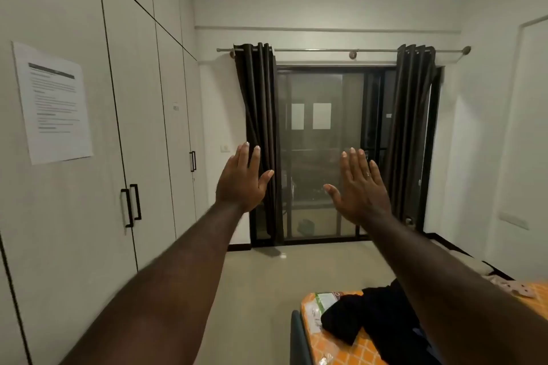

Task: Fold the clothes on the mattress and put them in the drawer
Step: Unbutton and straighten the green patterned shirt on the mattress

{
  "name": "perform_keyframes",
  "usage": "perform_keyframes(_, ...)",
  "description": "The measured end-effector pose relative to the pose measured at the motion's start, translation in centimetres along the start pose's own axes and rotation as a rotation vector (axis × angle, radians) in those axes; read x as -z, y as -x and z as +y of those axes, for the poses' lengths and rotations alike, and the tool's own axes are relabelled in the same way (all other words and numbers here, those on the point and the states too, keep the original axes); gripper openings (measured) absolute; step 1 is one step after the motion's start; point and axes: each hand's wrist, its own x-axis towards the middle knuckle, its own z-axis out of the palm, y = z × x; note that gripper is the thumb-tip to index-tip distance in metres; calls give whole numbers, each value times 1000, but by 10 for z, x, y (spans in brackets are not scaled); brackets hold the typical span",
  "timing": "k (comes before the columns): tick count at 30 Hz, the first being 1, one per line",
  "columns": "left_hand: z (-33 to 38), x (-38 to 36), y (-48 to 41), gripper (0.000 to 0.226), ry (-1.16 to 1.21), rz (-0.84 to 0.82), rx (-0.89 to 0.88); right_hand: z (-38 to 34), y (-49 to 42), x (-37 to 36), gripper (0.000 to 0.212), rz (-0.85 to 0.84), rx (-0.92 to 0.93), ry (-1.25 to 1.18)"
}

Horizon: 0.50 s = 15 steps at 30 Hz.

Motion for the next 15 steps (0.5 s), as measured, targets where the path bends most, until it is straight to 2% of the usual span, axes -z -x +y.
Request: perform_keyframes(15, 1, 6, -26, 69, 67, -48, -18, 1, -7, 11, 90, 20, -40, 21)
